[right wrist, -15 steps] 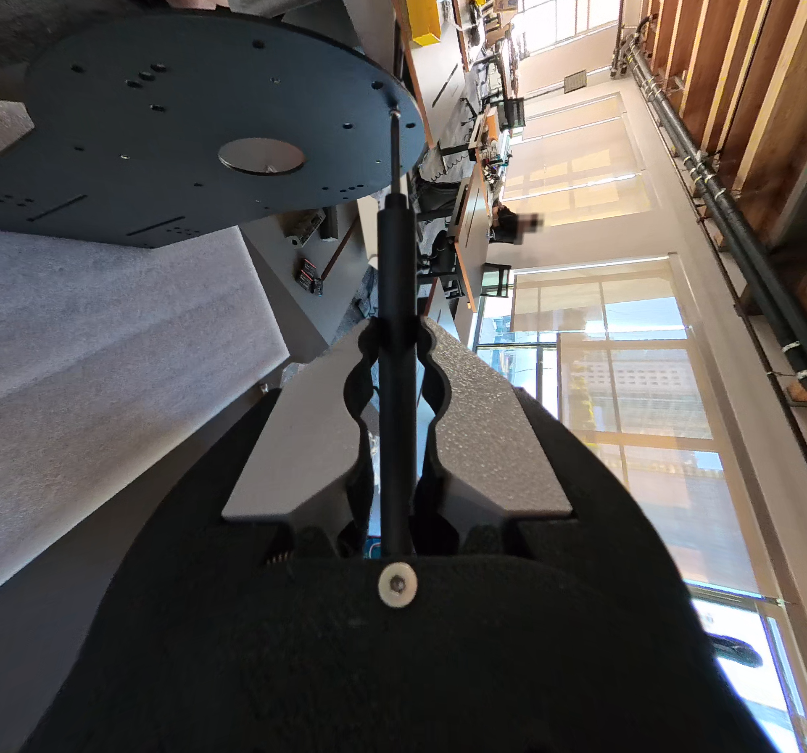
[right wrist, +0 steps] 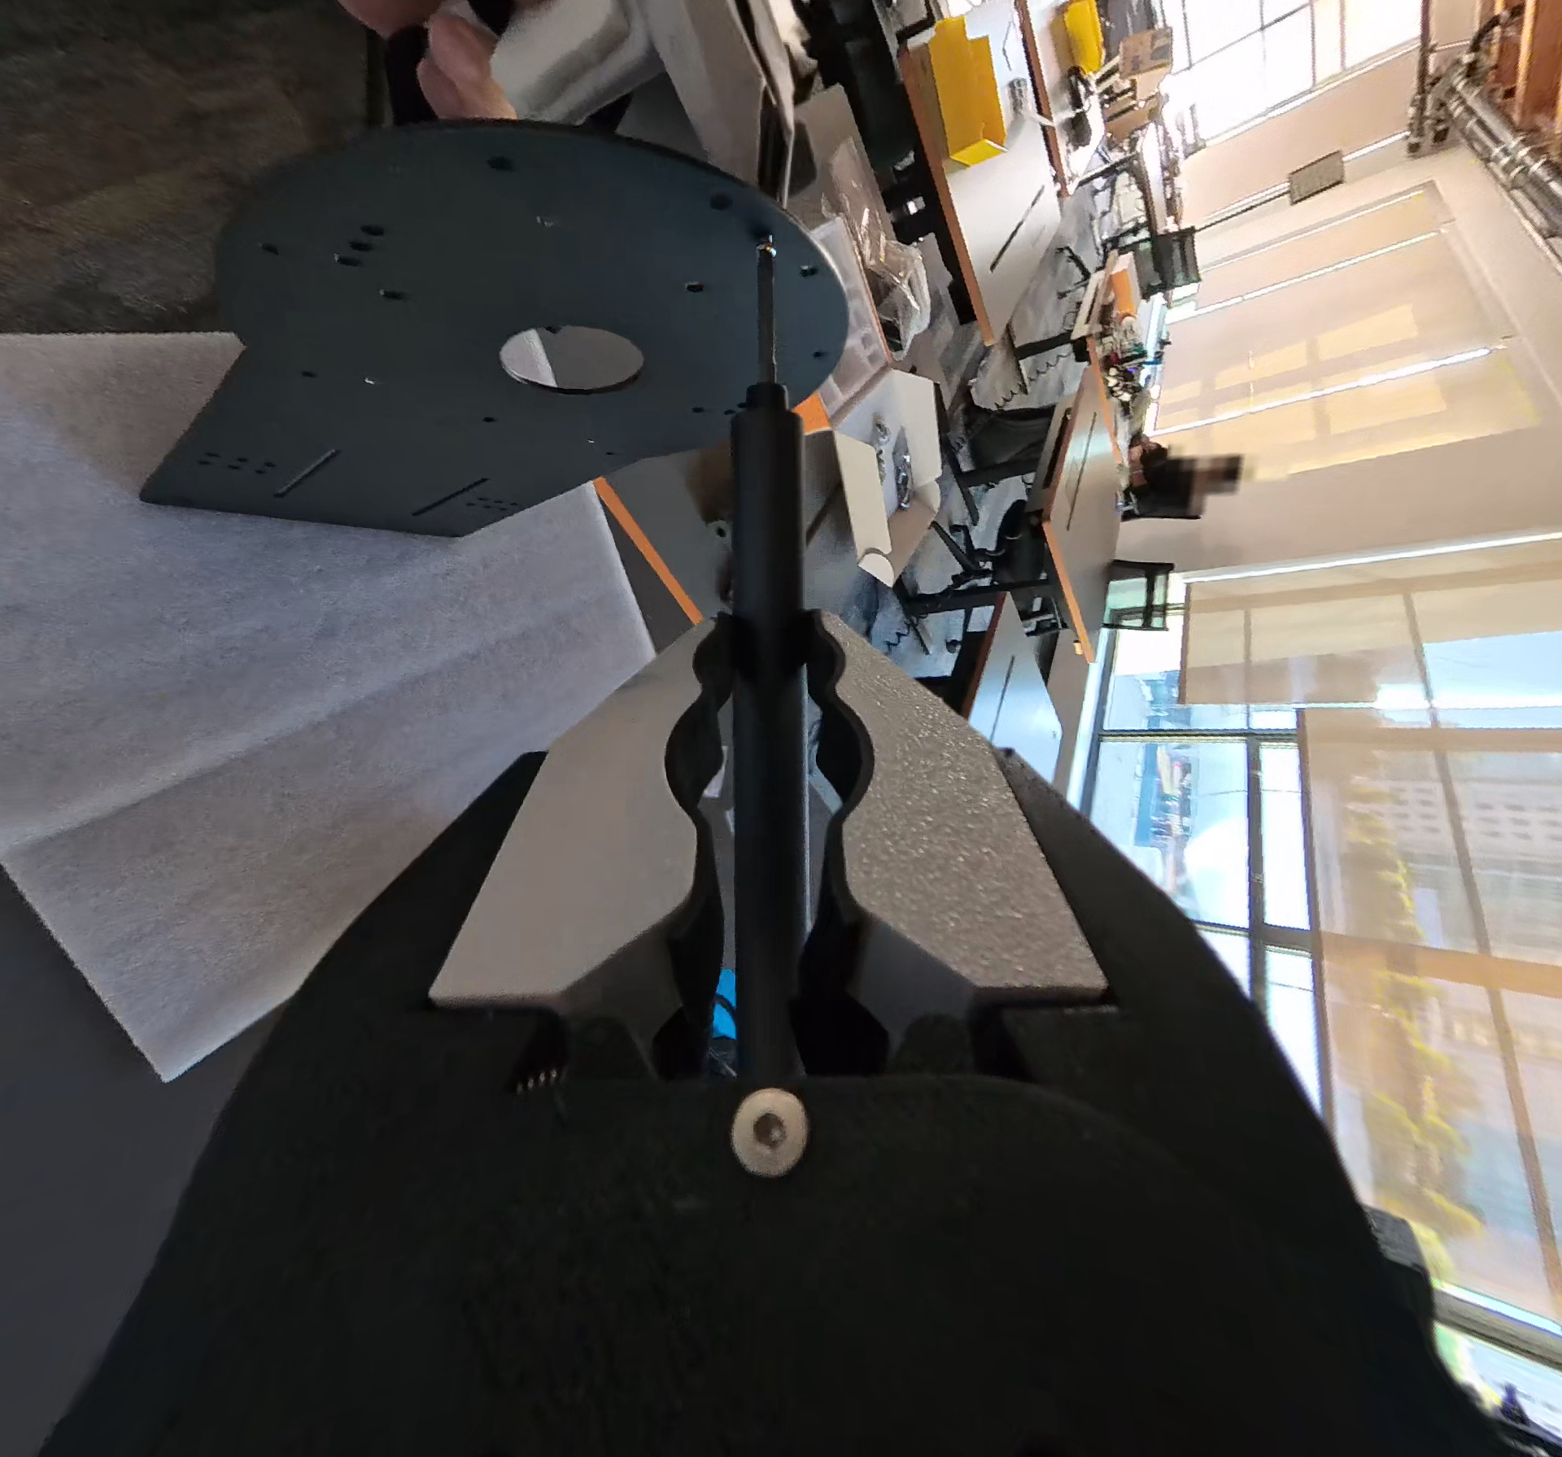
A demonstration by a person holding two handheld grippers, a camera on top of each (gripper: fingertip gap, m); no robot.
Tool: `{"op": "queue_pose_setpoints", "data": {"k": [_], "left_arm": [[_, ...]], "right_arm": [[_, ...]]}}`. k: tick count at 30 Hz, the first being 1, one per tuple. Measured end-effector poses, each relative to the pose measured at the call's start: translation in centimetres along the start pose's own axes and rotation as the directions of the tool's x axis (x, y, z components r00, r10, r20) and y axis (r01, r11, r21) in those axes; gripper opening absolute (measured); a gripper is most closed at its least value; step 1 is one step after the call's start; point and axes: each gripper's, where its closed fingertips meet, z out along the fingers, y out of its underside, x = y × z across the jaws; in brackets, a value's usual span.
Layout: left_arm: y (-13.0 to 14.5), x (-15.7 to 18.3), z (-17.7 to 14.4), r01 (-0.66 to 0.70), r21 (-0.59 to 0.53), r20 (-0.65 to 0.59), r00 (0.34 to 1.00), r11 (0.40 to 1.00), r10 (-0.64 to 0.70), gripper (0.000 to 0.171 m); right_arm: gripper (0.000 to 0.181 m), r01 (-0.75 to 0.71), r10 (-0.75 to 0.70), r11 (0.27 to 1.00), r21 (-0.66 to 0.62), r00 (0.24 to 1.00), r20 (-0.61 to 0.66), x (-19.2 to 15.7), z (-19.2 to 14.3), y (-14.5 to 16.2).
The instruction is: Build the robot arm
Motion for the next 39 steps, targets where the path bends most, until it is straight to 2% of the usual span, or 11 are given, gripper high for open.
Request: {"op": "queue_pose_setpoints", "data": {"k": [15,30,39], "left_arm": [[0.57,0.12,0.33,-0.017,-0.039,-0.004,1.0,0.999,0.017,0.0],[0.11,-0.08,-0.21,0.027,0.021,0.01,1.0,0.999,-0.028,0.0],[0.12,0.05,-0.2,-0.035,0.011,0.043,0.998,0.999,0.035,0.002]], "right_arm": [[0.014,0.01,-0.011,1.0,-0.024,1.0,-0.025,0.28,0.03,0.21],[0.015,-0.001,0.001,1.0,-0.01,0.999,-0.046,0.27,0.18,0.31],[0.015,-0.003,0.003,1.0,-0.007,0.999,-0.034,-0.06,0.53,0.18]]}}
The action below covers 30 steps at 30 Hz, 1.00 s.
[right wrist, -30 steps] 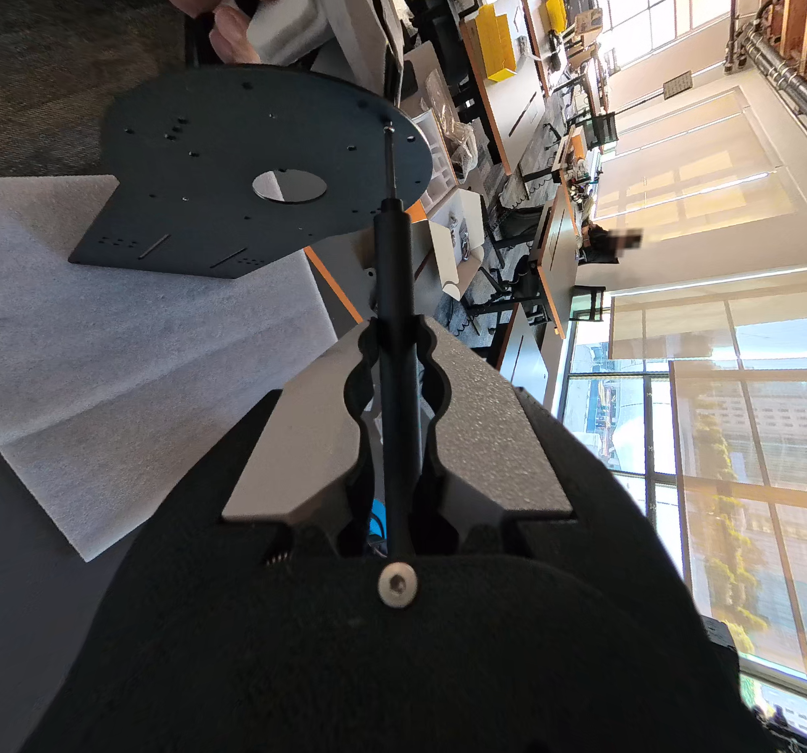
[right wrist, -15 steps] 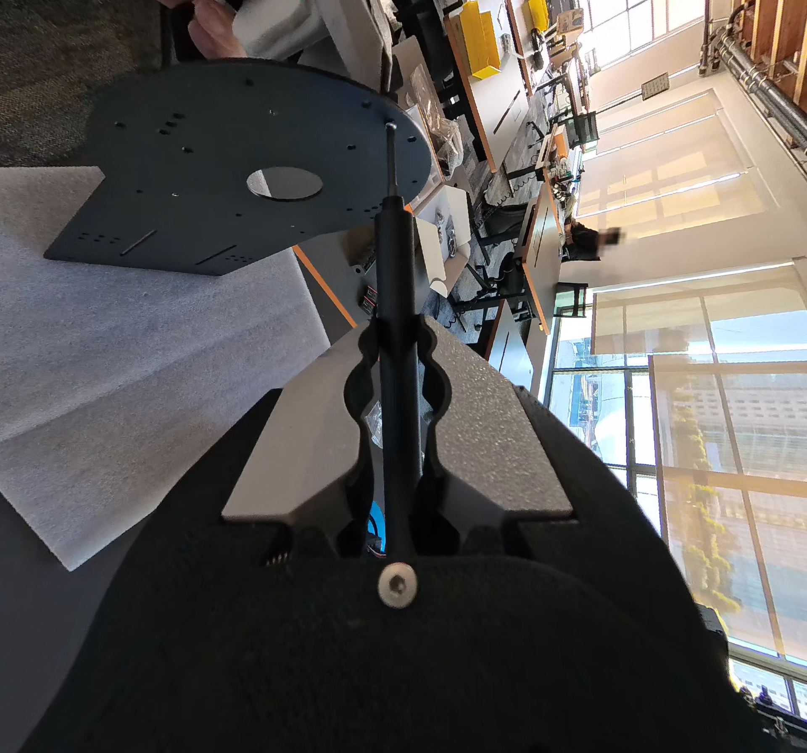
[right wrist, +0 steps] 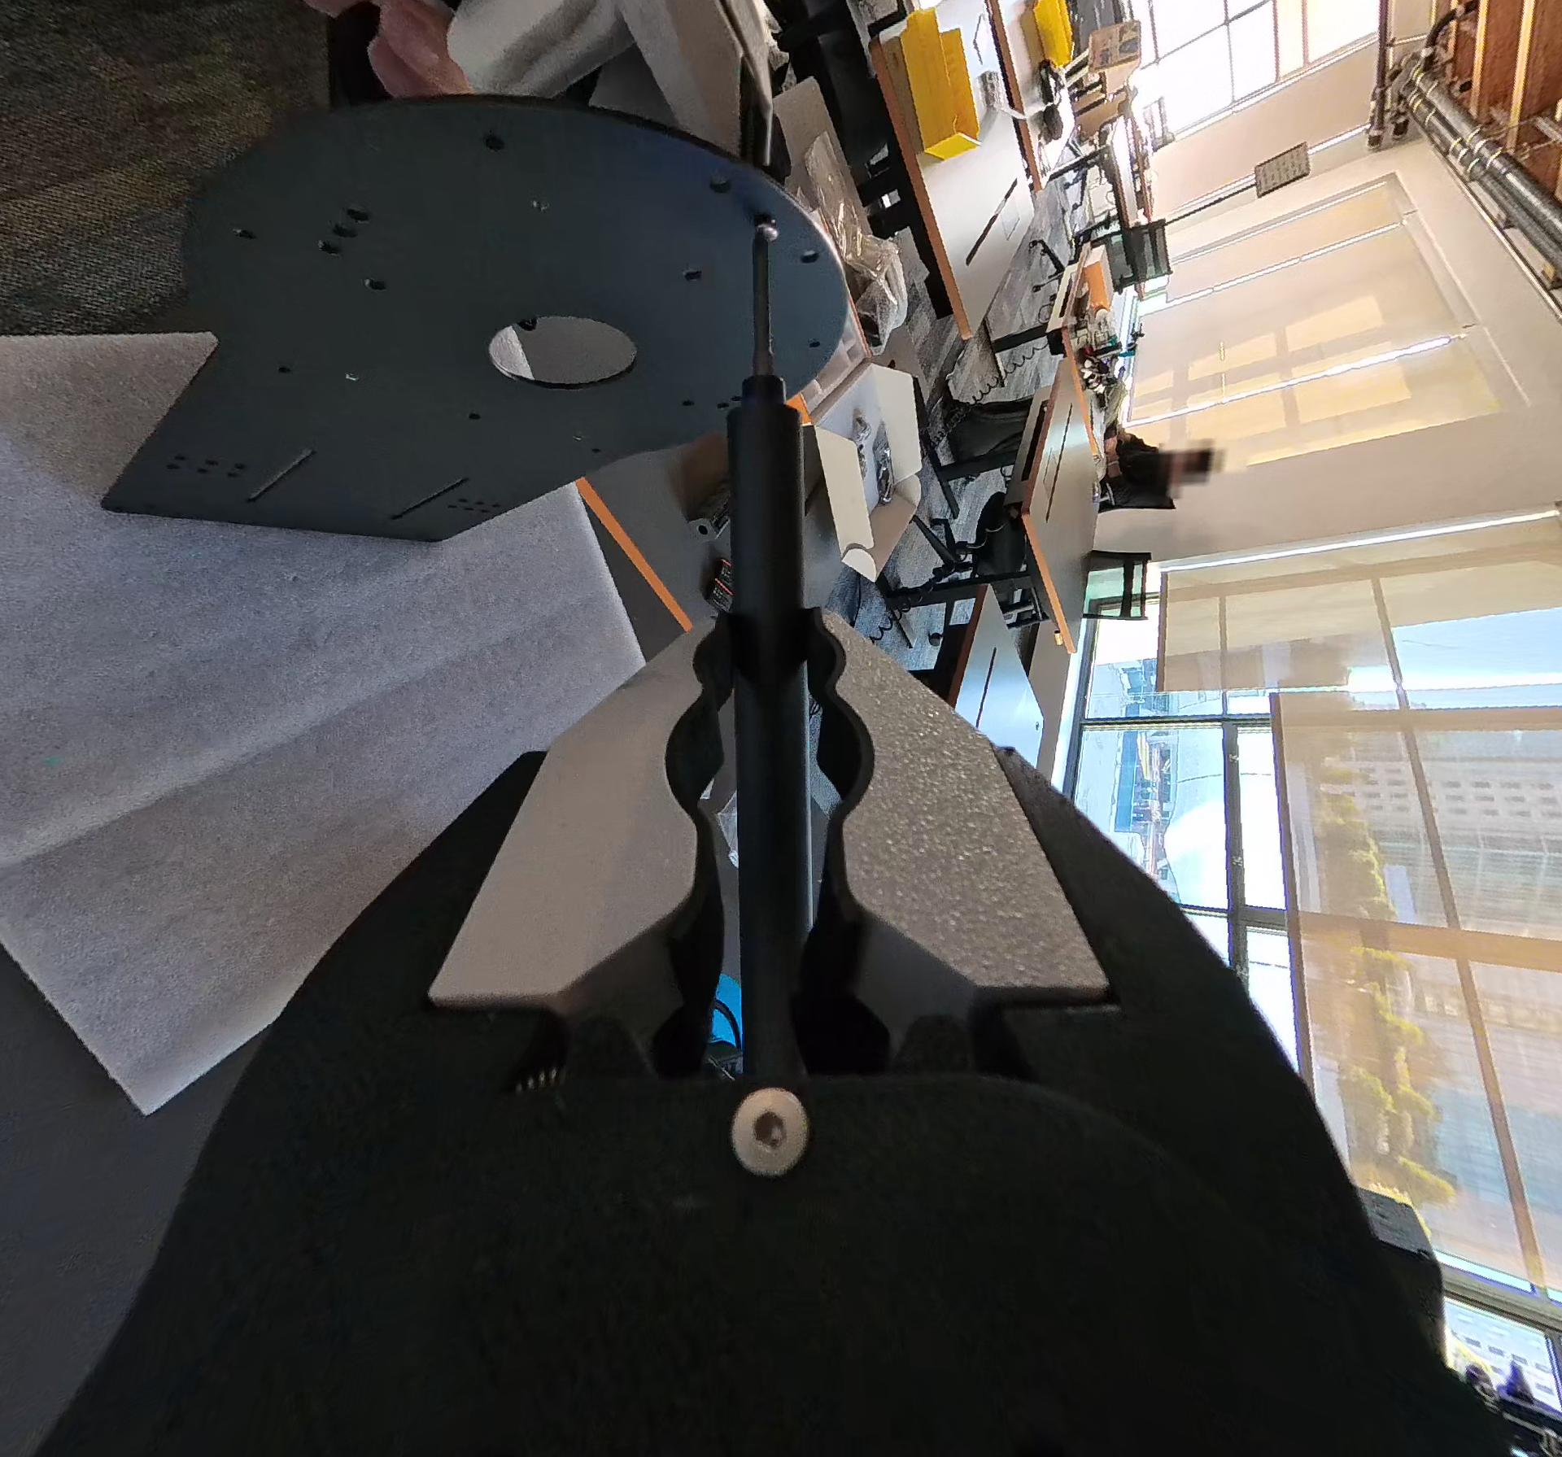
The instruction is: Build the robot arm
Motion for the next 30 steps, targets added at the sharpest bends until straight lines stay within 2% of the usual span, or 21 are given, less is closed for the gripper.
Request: {"op": "queue_pose_setpoints", "data": {"k": [5,6,7,9,11,16,30], "left_arm": [[0.1,-0.4,0.2,-0.08,-0.02,0.081,0.993,0.997,0.082,0.006],[0.0,-0.8,0.2,-0.088,-0.021,0.121,0.989,0.996,0.09,0.019],[-0.2,-1.1,0.1,-0.098,-0.017,0.148,0.984,0.995,0.099,0.02],[-0.5,-0.4,0.1,-0.101,-0.006,0.12,0.988,0.995,0.101,0.005],[-0.6,-0.1,0.2,-0.09,-0.002,0.1,0.991,0.996,0.09,0.003],[-0.2,-0.2,0.4,-0.039,-0.003,0.079,0.996,0.999,0.039,0.003],[-0.4,-0.2,0.4,-0.033,0.048,0.056,0.998,0.998,0.031,0.003]], "right_arm": [[0.015,0.003,-0.003,1.0,-0.01,1.0,-0.001,-0.1,0.0,0.1],[0.015,0.001,-0.002,1.0,-0.011,1.0,-0.001,-0.1,0.0,0.2],[0.015,-0.002,0.002,1.0,-0.006,1.0,-0.001,-0.2,-0.1,0.1],[0.015,-0.007,0.007,1.0,-0.003,1.0,-0.001,-0.1,-0.2,0.1],[0.015,-0.005,0.005,1.0,-0.005,1.0,-0.003,-0.1,-0.2,0.1],[0.015,-0.007,0.007,1.0,-0.004,1.0,-0.001,-0.2,-0.2,0.1],[0.015,0.001,-0.001,1.0,-0.018,1.0,0.008,-0.4,-0.2,0.4]]}}
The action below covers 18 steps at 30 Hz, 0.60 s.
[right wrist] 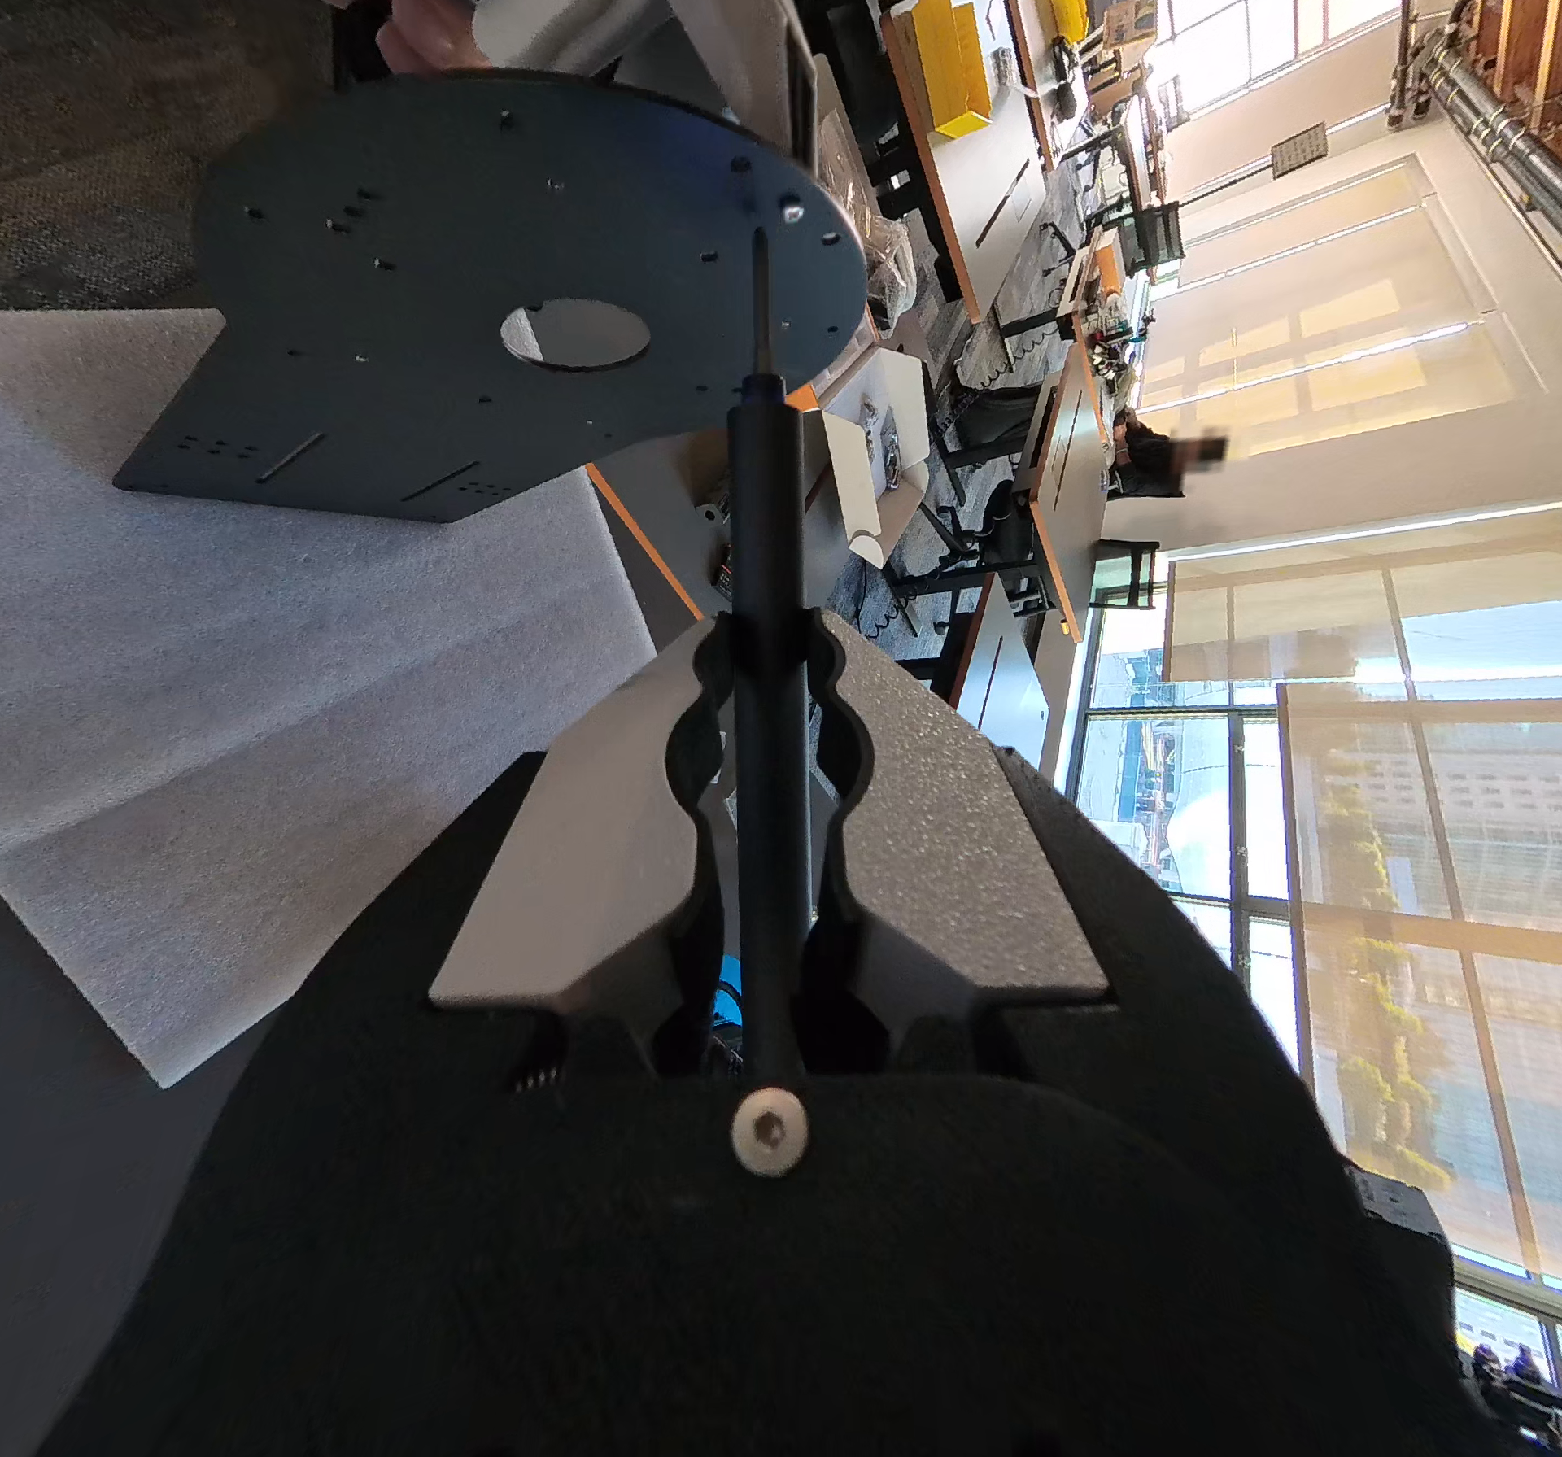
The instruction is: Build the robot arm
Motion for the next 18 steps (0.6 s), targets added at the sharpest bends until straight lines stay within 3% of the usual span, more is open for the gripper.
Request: {"op": "queue_pose_setpoints", "data": {"k": [18], "left_arm": [[0.3,-0.04,-0.15,0.009,-0.001,-0.005,1.0,1.0,-0.009,0.003]], "right_arm": [[0.015,0.004,-0.004,1.0,-0.006,1.0,-0.016,0.42,-0.33,0.03]]}}
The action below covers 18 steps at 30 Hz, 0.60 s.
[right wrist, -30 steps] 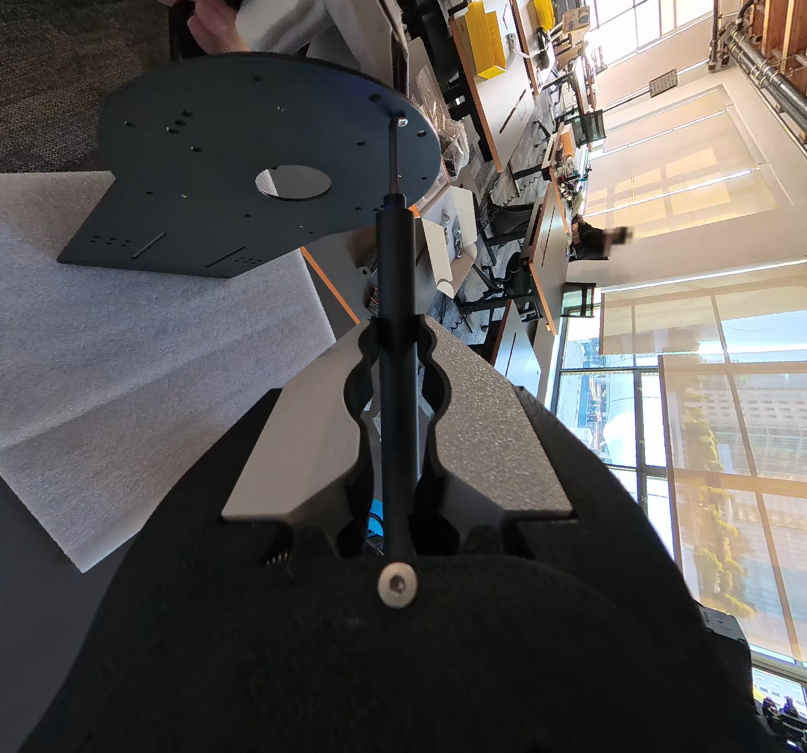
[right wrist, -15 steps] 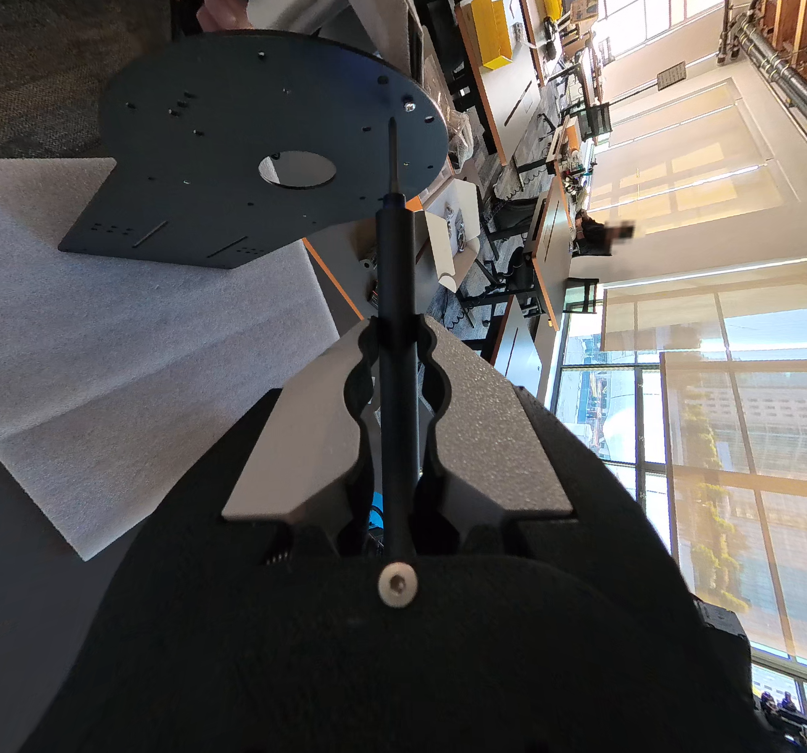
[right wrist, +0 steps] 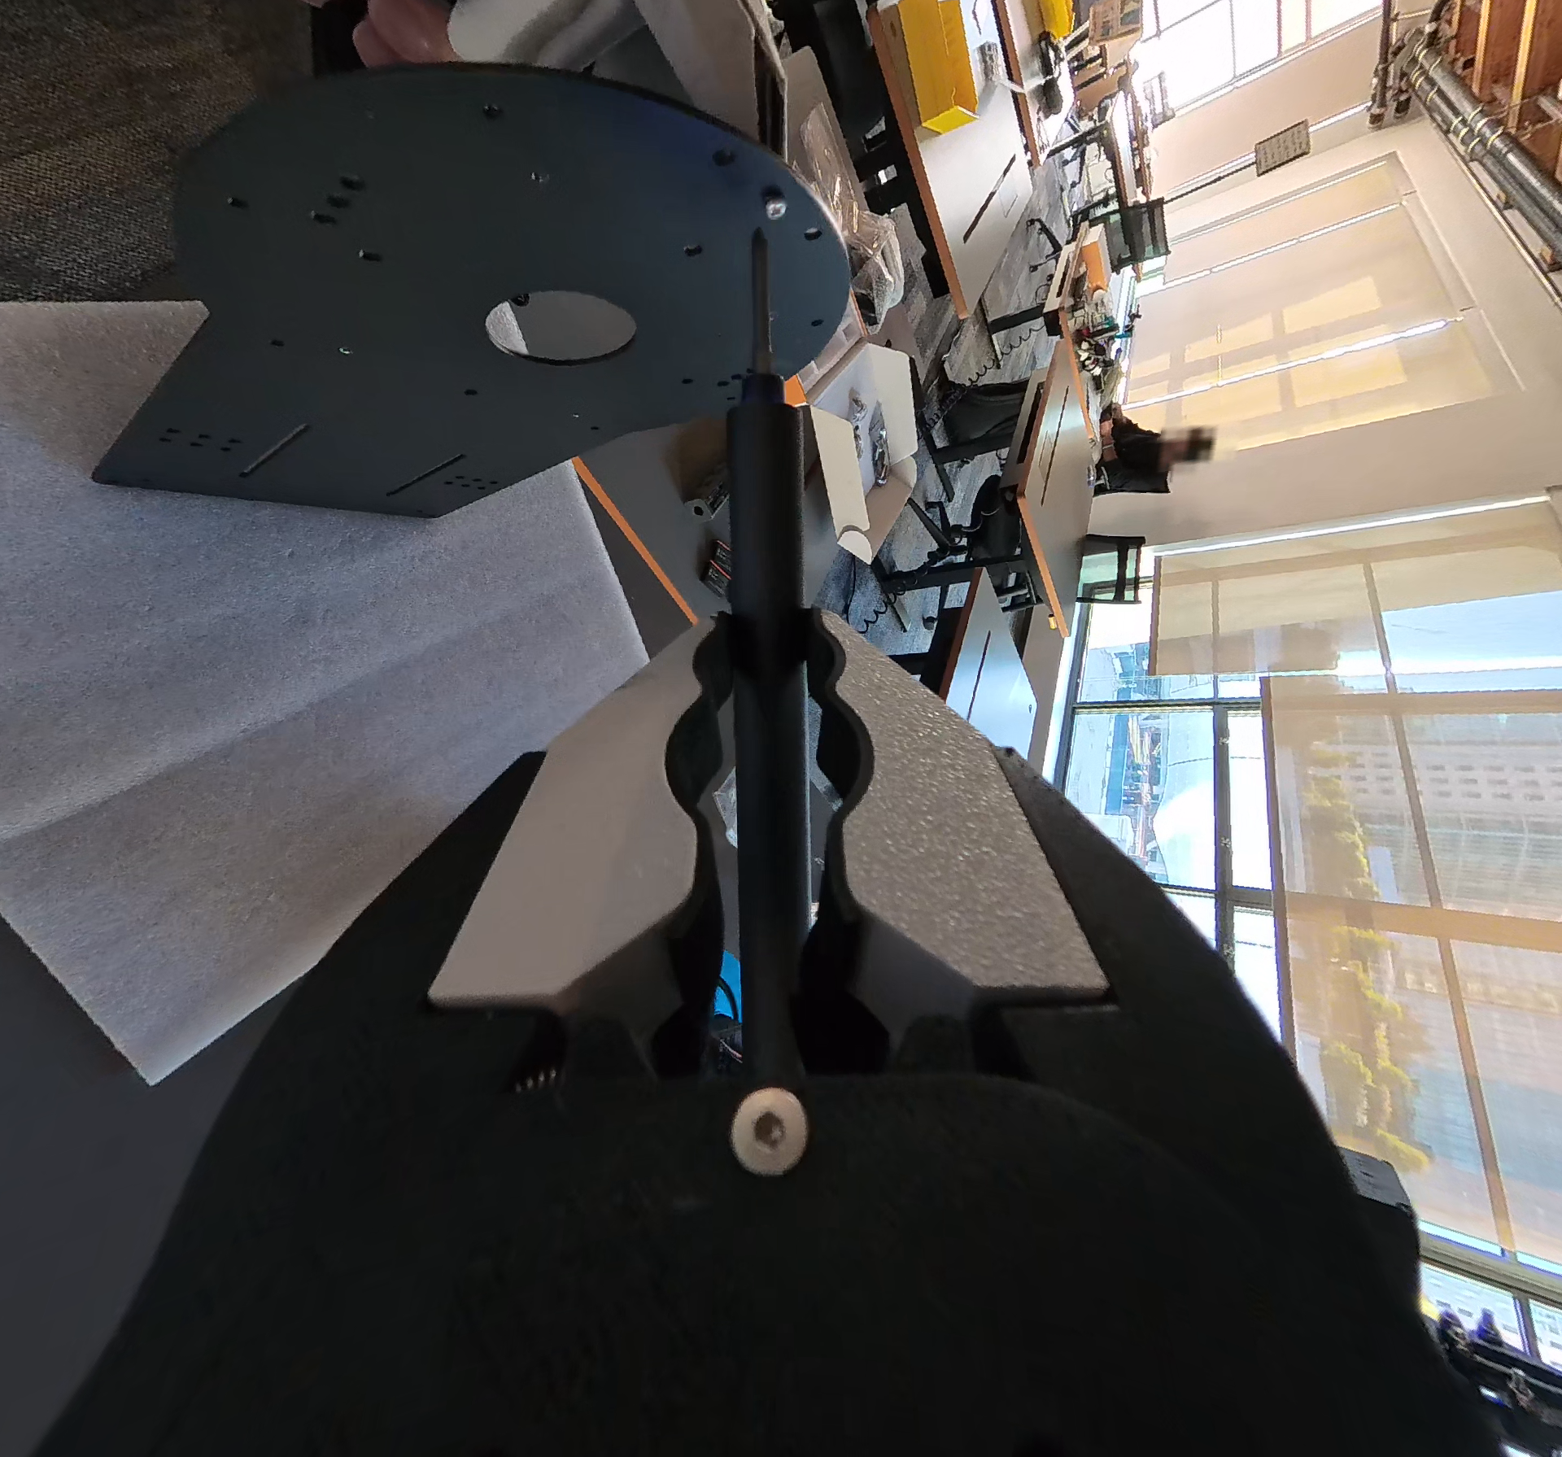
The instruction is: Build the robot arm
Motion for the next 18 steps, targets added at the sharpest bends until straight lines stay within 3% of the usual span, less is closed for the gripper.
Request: {"op": "queue_pose_setpoints", "data": {"k": [18], "left_arm": [[0.13,0.08,0.17,-0.069,-0.204,-0.068,0.996,0.977,0.056,0.003]], "right_arm": [[0.014,0.034,-0.034,0.999,-0.008,0.999,-0.017,0.4,0.09,-0.27]]}}
